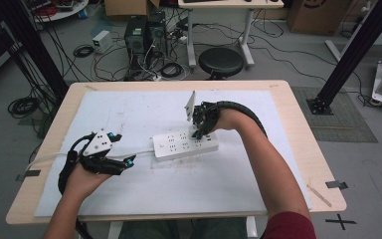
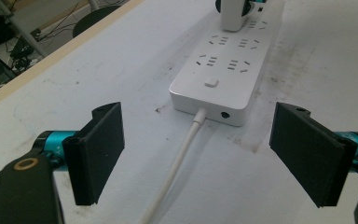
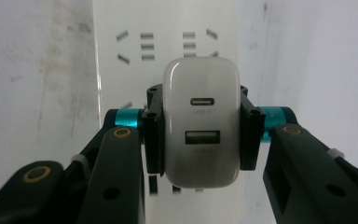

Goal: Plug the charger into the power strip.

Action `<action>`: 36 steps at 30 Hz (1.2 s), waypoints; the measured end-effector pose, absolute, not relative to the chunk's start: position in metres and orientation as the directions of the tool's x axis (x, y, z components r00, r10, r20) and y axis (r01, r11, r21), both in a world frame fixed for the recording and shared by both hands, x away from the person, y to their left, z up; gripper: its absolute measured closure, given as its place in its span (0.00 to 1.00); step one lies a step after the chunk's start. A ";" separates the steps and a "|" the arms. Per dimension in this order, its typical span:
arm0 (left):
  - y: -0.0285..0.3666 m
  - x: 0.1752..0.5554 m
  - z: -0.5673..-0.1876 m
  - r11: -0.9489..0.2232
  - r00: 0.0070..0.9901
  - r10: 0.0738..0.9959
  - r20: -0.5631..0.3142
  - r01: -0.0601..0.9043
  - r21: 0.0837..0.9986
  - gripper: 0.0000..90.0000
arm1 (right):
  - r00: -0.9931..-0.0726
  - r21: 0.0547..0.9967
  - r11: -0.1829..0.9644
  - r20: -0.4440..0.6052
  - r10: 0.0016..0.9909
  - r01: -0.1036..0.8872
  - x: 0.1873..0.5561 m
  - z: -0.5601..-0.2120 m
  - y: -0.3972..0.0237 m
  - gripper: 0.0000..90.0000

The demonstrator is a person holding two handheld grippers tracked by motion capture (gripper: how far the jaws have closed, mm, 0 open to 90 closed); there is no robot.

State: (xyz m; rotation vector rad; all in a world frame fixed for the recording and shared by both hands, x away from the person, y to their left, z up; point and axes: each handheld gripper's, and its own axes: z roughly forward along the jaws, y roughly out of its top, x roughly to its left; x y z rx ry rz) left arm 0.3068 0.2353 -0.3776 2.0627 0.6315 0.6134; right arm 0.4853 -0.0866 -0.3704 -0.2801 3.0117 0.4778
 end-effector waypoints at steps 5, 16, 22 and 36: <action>0.237 0.306 -0.378 -0.493 0.748 0.636 0.188 0.207 0.845 0.20 | -0.984 0.313 0.933 -0.084 -0.156 -0.175 0.489 -0.371 -0.089 0.71; 0.235 0.307 -0.379 -0.494 0.747 0.638 0.187 0.211 0.844 0.20 | -0.988 0.277 0.948 -0.043 -0.151 -0.157 0.495 -0.375 -0.081 0.71; 0.235 0.306 -0.377 -0.488 0.745 0.639 0.191 0.201 0.850 0.20 | -0.988 0.284 0.946 -0.035 -0.152 -0.155 0.496 -0.376 -0.082 0.70; 0.246 0.310 -0.371 -0.461 0.730 0.657 0.187 0.193 0.866 0.20 | -0.996 0.549 0.836 -0.065 0.061 0.015 0.481 -0.352 -0.123 0.38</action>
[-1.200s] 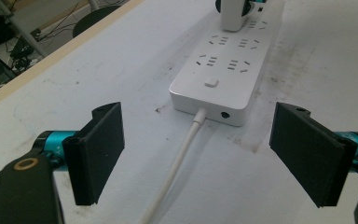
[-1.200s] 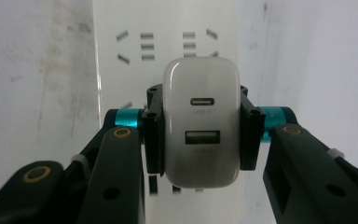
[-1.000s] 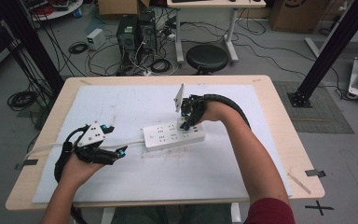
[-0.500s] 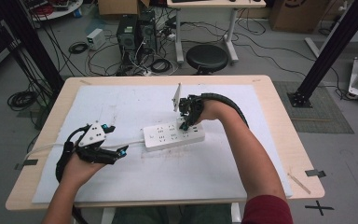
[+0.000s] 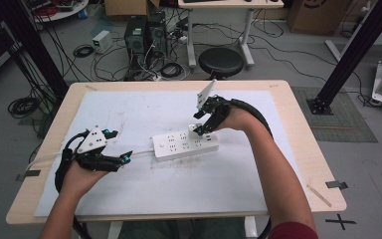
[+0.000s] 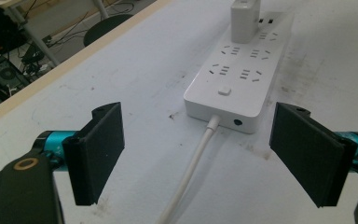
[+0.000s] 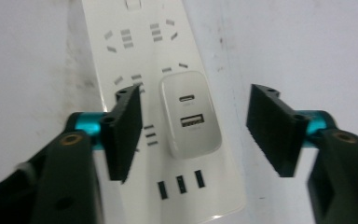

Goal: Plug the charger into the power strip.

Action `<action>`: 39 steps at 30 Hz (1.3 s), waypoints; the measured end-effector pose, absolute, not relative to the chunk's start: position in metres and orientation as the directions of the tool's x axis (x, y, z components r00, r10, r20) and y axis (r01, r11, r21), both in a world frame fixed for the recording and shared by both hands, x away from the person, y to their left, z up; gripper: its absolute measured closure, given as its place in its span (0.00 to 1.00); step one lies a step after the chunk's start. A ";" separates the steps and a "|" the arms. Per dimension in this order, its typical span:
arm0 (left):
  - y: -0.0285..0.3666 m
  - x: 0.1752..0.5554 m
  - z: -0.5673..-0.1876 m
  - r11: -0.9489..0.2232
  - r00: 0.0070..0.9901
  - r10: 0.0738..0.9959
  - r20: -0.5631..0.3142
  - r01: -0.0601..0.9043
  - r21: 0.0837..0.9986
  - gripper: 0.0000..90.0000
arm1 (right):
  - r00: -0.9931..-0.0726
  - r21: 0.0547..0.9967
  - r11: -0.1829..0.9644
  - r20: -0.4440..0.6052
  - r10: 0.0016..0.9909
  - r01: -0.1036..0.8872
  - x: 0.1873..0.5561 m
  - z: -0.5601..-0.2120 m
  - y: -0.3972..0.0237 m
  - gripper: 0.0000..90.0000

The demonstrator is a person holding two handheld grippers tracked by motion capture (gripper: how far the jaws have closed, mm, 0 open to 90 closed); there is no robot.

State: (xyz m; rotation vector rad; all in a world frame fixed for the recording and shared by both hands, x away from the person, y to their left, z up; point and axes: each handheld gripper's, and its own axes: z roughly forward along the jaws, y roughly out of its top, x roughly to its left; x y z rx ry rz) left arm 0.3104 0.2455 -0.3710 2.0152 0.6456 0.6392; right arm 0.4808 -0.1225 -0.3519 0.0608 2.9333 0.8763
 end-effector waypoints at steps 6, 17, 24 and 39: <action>0.244 0.311 -0.369 -0.465 0.740 0.639 0.211 0.153 0.872 0.20 | -0.984 0.658 0.745 -0.032 0.176 0.112 0.455 -0.352 -0.145 0.31; 0.244 0.314 -0.369 -0.451 0.767 0.598 0.233 0.081 0.889 0.20 | -0.928 0.805 0.546 0.013 0.374 0.231 0.395 -0.354 -0.178 0.20; 0.241 0.317 -0.375 -0.431 0.795 0.574 0.197 0.088 0.898 0.20 | -0.896 0.867 0.436 0.026 0.444 0.241 0.362 -0.359 -0.199 0.20; 0.236 0.313 -0.377 -0.427 0.808 0.561 0.182 0.093 0.900 0.20 | -0.898 0.874 0.421 0.036 0.439 0.242 0.348 -0.370 -0.203 0.20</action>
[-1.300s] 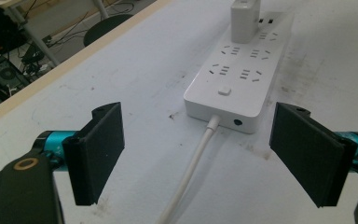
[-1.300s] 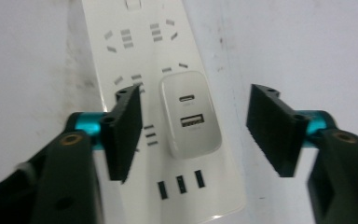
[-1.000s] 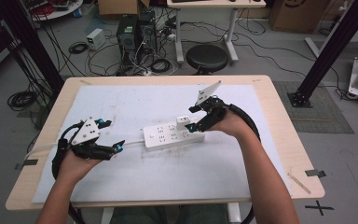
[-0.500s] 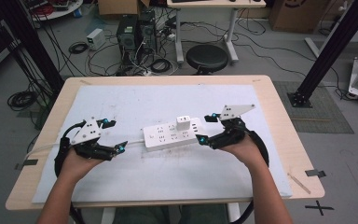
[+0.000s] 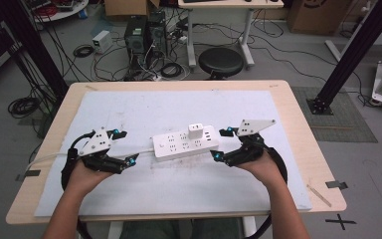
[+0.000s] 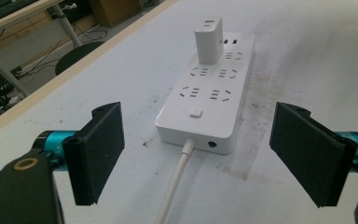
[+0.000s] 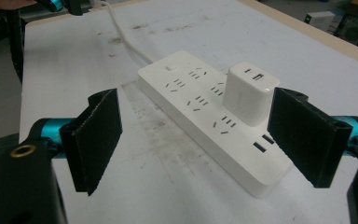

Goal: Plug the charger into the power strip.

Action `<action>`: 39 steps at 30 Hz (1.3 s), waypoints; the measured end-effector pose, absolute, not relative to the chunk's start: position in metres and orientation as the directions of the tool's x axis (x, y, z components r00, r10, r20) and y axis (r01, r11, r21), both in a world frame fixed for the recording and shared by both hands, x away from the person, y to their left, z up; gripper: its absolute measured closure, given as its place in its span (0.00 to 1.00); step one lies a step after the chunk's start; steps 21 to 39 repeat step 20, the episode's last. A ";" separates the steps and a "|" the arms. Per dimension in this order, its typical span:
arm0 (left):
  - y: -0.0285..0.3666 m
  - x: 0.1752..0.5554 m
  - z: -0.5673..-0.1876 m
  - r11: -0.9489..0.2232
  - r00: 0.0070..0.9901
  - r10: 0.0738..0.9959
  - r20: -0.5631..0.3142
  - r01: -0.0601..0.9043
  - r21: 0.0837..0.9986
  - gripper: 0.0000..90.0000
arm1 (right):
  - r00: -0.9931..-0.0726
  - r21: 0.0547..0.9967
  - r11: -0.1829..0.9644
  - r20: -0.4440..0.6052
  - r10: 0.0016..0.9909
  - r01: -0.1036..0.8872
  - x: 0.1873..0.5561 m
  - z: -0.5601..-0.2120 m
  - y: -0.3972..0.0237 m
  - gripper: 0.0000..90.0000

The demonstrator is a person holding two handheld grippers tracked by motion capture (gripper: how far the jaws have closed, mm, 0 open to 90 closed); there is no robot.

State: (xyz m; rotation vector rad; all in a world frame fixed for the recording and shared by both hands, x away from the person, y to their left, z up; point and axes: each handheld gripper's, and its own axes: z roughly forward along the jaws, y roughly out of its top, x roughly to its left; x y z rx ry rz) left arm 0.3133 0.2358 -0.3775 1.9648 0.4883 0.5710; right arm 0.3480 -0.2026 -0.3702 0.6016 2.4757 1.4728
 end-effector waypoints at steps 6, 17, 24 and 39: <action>0.235 0.313 -0.377 -0.424 0.810 0.559 0.176 0.097 0.900 0.20 | -0.896 0.878 0.413 0.040 0.441 0.243 0.348 -0.370 -0.204 0.20; 0.235 0.316 -0.380 -0.423 0.809 0.565 0.161 0.117 0.899 0.20 | -0.889 0.874 0.413 0.046 0.455 0.256 0.349 -0.371 -0.205 0.20; 0.235 0.316 -0.381 -0.424 0.811 0.563 0.161 0.116 0.898 0.20 | -0.888 0.875 0.413 0.041 0.458 0.253 0.349 -0.370 -0.205 0.20; 0.235 0.316 -0.381 -0.424 0.811 0.563 0.161 0.116 0.898 0.20 | -0.888 0.875 0.413 0.041 0.458 0.253 0.349 -0.370 -0.205 0.20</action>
